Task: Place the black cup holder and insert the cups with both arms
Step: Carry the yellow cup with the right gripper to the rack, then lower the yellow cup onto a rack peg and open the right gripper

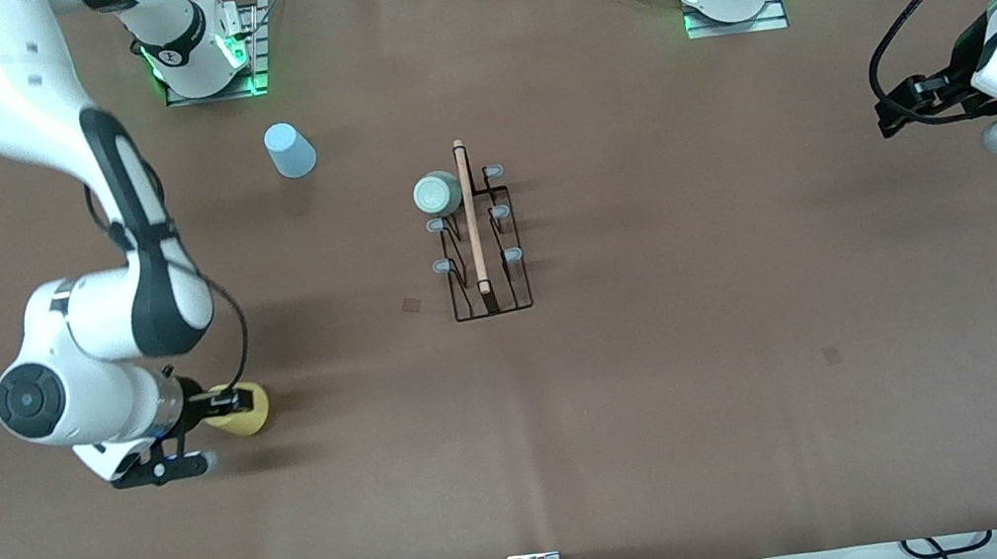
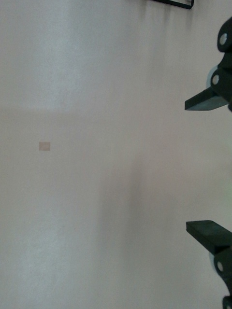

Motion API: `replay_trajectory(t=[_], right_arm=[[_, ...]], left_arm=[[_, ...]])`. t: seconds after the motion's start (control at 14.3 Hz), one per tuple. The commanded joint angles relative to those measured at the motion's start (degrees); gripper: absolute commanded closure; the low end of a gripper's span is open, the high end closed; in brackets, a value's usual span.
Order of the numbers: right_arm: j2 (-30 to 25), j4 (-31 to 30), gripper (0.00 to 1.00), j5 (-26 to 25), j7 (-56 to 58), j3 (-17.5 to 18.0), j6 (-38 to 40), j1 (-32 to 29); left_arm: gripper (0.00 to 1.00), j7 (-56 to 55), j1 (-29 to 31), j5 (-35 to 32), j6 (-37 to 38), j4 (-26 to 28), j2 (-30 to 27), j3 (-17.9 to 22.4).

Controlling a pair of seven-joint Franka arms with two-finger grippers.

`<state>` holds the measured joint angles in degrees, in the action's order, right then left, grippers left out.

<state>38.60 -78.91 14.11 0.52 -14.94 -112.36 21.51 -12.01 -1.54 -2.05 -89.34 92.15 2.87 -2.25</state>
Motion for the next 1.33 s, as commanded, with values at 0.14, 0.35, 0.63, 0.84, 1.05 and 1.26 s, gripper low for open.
replay_trajectory(t=[0.14, 0.35, 0.63, 0.84, 1.05, 1.26], right_arm=[[-4.9, -0.4, 0.79, 0.0, -4.7, -0.2, 2.9, 9.9], [-5.5, 3.3, 0.79, -0.6, -11.1, -0.4, 8.2, 15.9], [-5.5, 4.4, 0.79, -1.3, -17.0, -0.4, 9.0, 23.4], [-4.2, 4.4, 0.79, -5.4, -20.5, -0.4, 8.0, 27.0], [-3.1, 4.4, 0.79, -5.1, -21.0, -0.3, 7.3, 27.3], [-1.8, 4.3, 0.79, -5.0, -21.2, -0.3, 4.9, 27.7]], left_arm=[[0.0, 0.0, 0.0, 1.1, -0.5, 0.8, -1.0, 0.1], [0.0, 0.0, 0.0, 1.7, -0.5, 0.8, -1.0, 0.2], [0.0, -0.1, 0.0, 1.7, -0.4, 0.8, -1.1, -0.1], [0.0, -0.2, 0.0, 1.7, -0.3, 0.8, -1.1, -0.4], [0.0, 0.0, 0.1, 1.7, -0.1, 0.8, -1.2, 0.0], [0.0, 0.0, 0.1, 1.7, -0.1, 0.8, -1.1, 0.1]])
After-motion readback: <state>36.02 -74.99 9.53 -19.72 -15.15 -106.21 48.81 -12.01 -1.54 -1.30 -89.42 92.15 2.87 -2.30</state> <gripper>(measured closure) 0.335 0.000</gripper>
